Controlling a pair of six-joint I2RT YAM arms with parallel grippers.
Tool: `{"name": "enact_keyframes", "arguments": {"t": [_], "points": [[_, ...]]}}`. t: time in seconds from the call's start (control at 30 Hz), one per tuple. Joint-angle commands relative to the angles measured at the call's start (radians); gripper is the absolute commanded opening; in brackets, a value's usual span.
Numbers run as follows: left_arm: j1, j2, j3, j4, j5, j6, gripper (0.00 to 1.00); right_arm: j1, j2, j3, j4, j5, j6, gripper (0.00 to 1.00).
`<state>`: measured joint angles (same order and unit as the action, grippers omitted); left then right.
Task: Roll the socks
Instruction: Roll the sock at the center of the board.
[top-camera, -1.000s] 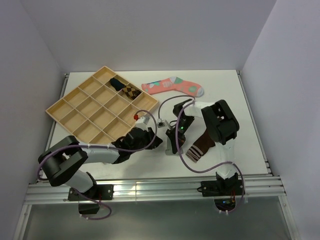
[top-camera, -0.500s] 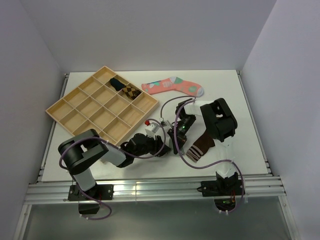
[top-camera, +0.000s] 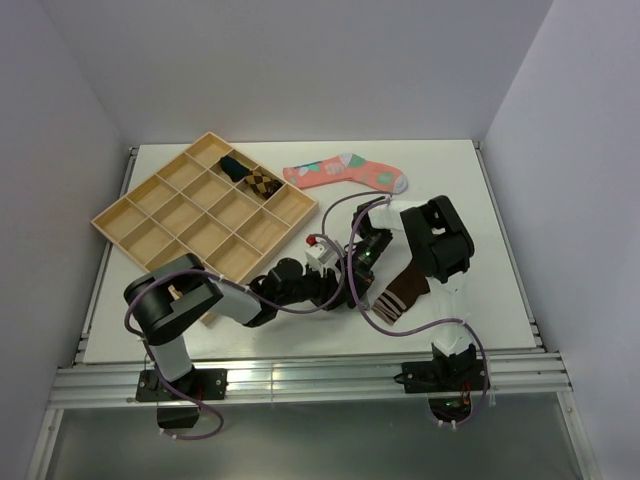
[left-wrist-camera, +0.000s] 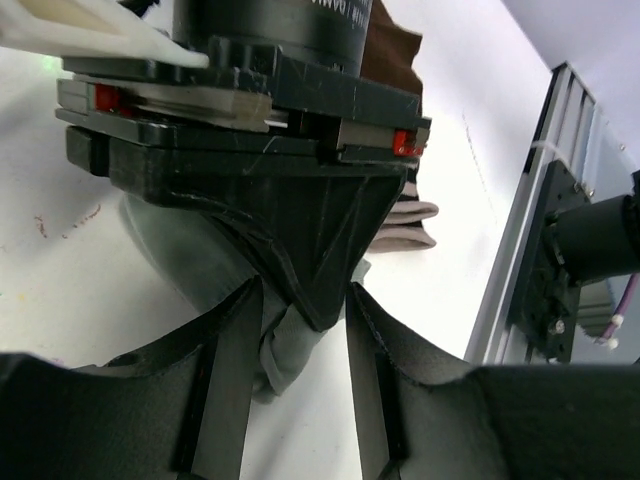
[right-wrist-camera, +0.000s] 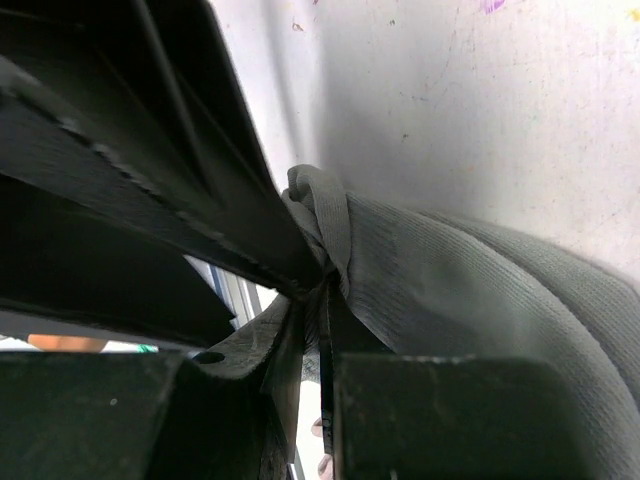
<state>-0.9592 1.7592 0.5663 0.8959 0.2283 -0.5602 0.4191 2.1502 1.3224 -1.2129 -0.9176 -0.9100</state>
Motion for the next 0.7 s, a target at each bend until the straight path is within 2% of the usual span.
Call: {"name": "enact_keyframes", "arguments": {"t": [0.0, 0.3, 0.67], "points": [[0.0, 0.013, 0.038, -0.028, 0.042, 0.071, 0.44, -0.014, 0.013, 0.021, -0.037, -0.017, -0.024, 0.12], [0.042, 0.036, 0.035, -0.034, 0.138, 0.083, 0.43, -0.028, 0.014, 0.017, -0.05, -0.01, -0.03, 0.12], [0.042, 0.071, 0.07, -0.052, 0.187, 0.072, 0.4, -0.034, 0.014, 0.014, -0.03, -0.004, -0.003, 0.12]]}}
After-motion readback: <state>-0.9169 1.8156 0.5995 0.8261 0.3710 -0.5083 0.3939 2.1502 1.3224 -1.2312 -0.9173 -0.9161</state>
